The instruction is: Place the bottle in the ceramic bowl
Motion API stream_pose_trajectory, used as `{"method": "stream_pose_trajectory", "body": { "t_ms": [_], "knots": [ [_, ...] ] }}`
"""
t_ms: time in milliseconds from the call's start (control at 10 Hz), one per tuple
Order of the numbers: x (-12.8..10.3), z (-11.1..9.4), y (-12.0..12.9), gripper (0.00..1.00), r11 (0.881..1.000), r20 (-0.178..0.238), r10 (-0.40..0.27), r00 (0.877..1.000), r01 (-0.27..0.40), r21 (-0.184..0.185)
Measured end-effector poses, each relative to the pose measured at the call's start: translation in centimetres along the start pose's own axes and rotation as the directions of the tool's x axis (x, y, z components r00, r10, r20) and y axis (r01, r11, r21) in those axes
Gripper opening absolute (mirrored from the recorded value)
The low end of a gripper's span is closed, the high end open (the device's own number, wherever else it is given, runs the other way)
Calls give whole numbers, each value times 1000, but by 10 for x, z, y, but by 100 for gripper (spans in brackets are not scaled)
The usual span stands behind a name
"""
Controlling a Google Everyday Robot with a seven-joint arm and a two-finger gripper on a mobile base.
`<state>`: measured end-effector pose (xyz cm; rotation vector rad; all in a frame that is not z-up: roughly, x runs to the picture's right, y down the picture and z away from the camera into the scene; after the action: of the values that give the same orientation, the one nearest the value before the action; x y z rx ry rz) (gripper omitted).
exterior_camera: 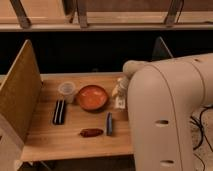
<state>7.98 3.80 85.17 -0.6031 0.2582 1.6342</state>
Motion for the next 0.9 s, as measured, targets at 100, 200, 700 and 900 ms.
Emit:
{"method": "stream_pose_trajectory", "body": {
  "t_ms": [100,200,700,900],
  "knots": [
    [-7,-11,18,0,999,32,-48,998,48,-16],
    [-15,-21,39,0,994,64,-102,993,105,-35],
    [-37,-11,146,0,923,140,-316,938,338,-185],
    [-50,4,167,0,894,159,-316,935,350,-280]
  ]
}}
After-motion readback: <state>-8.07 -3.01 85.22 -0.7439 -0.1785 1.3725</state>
